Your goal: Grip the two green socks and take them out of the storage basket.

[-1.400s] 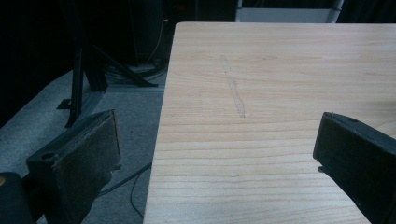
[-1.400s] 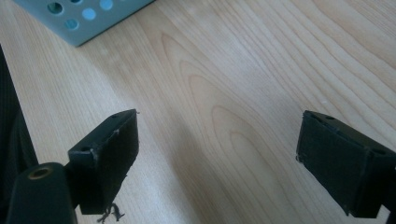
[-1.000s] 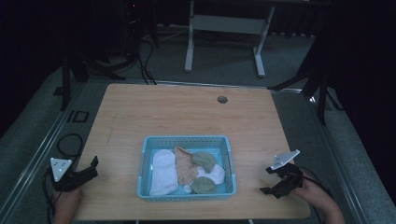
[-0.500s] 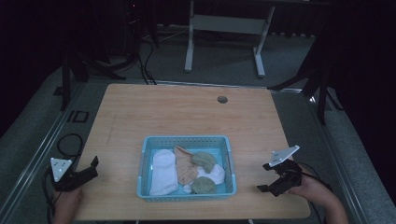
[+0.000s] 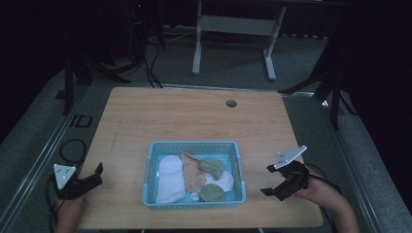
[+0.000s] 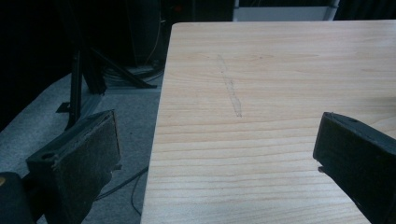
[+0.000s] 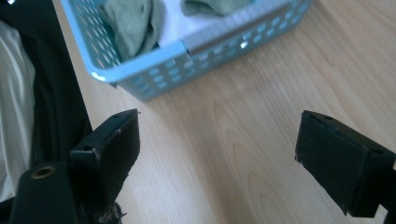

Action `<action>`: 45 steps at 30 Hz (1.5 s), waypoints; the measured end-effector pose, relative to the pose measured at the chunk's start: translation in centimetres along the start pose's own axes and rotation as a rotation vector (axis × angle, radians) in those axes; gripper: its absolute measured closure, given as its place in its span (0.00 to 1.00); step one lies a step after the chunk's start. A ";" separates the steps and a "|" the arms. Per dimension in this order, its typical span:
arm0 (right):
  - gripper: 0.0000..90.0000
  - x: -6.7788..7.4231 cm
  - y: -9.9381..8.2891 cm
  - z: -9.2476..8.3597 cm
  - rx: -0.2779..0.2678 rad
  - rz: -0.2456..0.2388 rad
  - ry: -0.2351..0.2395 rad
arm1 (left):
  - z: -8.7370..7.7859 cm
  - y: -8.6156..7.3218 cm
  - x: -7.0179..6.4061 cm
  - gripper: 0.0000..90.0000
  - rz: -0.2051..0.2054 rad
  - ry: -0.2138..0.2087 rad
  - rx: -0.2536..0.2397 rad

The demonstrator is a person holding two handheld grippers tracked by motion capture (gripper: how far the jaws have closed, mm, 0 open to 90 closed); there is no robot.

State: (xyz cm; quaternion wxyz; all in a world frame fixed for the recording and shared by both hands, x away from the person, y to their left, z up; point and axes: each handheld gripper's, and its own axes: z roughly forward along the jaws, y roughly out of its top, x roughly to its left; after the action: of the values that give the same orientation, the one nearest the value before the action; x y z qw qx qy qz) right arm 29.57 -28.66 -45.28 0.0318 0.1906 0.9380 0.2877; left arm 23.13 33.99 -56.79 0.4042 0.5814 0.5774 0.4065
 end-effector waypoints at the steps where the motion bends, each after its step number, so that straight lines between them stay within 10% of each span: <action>1: 0.15 0.0 0.2 0.0 -0.001 -0.003 0.001 | 0.0 0.0 0.0 0.00 -0.002 0.000 0.000; 45: 0.31 2.8 9.9 6.3 0.062 -0.221 0.108 | 0.0 0.0 0.0 0.00 0.001 -0.015 0.000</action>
State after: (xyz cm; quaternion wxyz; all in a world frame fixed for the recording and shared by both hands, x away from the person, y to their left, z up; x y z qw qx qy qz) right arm 31.39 -16.68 -44.94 0.0066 0.0710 0.9621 0.2630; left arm 23.15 34.00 -56.79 0.4085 0.5847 0.5739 0.4023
